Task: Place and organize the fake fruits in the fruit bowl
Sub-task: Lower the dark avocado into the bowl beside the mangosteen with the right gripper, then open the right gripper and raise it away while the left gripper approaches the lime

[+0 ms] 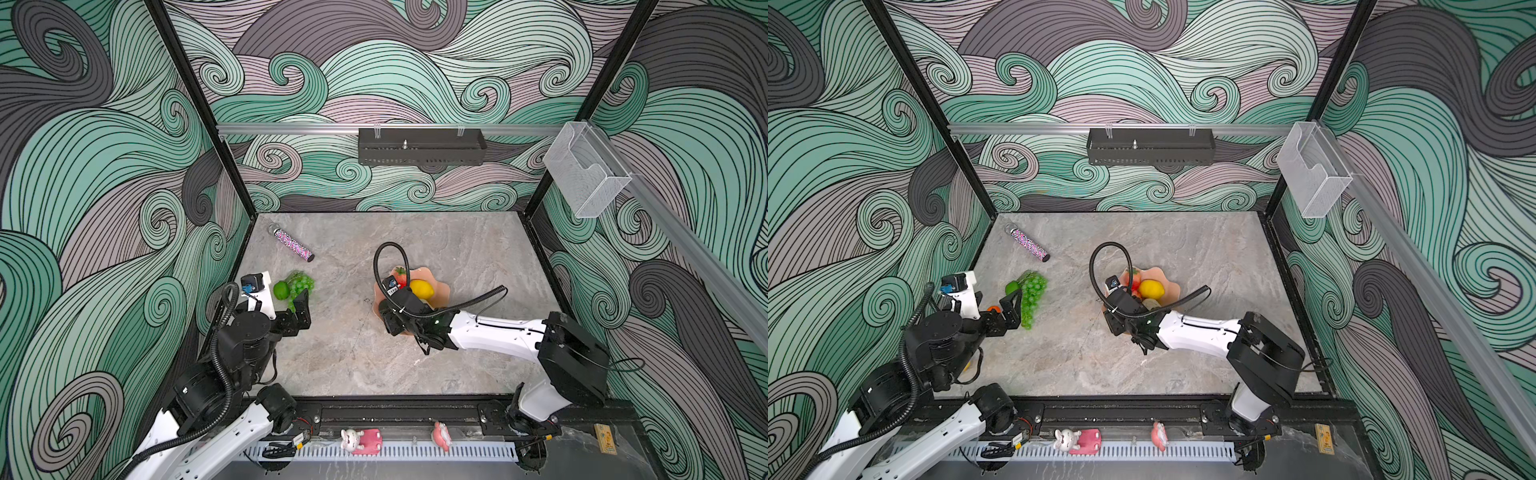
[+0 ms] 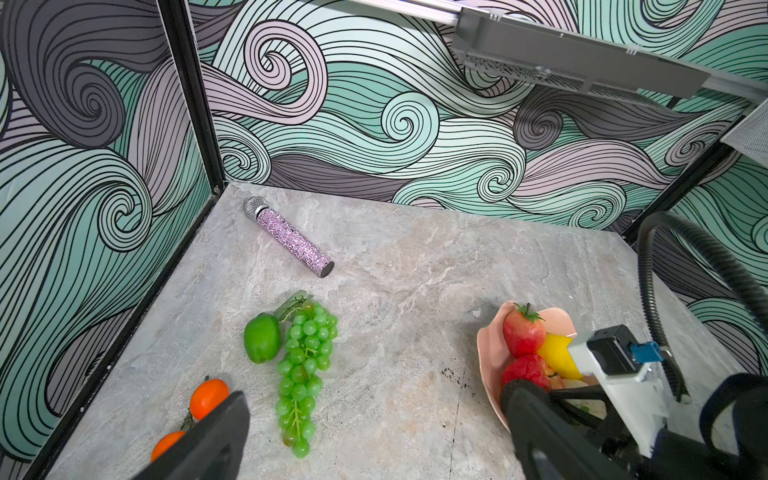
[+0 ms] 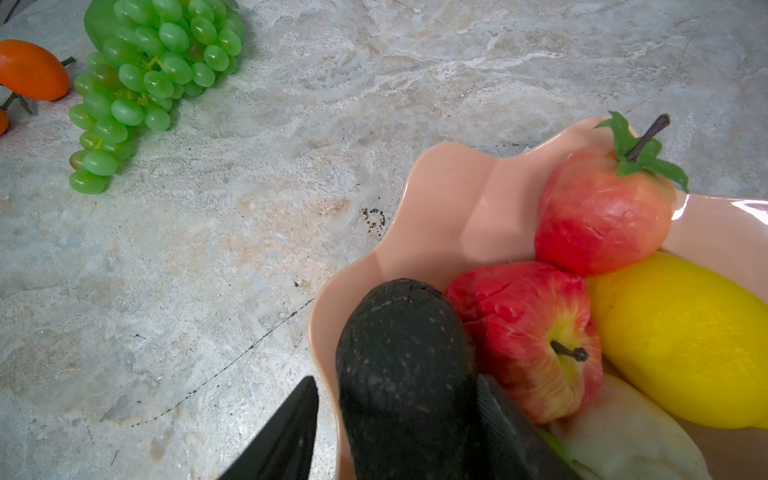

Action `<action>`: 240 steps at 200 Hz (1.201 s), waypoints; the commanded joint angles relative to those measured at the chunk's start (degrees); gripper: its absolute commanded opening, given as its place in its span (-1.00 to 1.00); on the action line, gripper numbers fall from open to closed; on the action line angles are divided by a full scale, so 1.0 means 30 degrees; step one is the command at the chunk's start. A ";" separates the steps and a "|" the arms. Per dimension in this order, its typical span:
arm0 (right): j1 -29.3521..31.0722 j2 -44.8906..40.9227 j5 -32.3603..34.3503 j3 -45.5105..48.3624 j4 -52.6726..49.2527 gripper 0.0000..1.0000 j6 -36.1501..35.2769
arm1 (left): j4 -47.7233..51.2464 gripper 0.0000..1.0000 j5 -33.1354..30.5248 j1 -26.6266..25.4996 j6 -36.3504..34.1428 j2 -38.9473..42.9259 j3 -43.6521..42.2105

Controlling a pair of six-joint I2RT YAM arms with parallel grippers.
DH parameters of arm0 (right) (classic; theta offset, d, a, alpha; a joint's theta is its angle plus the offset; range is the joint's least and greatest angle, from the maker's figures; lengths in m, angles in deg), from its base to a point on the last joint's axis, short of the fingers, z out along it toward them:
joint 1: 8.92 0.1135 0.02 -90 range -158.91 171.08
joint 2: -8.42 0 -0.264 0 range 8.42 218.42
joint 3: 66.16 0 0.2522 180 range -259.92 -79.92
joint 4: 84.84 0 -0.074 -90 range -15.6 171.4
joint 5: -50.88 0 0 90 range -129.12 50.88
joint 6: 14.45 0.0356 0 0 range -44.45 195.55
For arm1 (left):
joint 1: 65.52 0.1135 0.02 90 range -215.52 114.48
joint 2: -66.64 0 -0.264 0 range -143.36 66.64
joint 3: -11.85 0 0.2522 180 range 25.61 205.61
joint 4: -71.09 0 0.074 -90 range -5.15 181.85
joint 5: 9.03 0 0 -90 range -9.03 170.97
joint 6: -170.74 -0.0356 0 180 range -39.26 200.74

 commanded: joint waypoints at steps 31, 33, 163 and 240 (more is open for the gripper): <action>0.0143 -0.0618 0.0103 -0.0305 -0.0470 0.23 -0.0103 | 0.0696 0.97 -0.0936 0.0329 0.0093 0.0348 0.0072; 0.0158 -0.0651 0.0035 -0.0277 -0.0451 0.22 -0.0109 | 0.0682 0.97 -0.0969 0.0335 0.0101 0.0405 0.0037; 0.0158 -0.4918 -0.1348 -0.0076 -0.2936 0.48 -0.1231 | 0.1087 0.96 -0.2056 0.0819 0.1109 0.0097 -0.0058; 0.0055 -1.3738 0.0702 0.5202 -0.4887 0.76 -0.0703 | 0.1416 0.93 -0.0720 0.1333 0.4814 -0.4746 -0.0591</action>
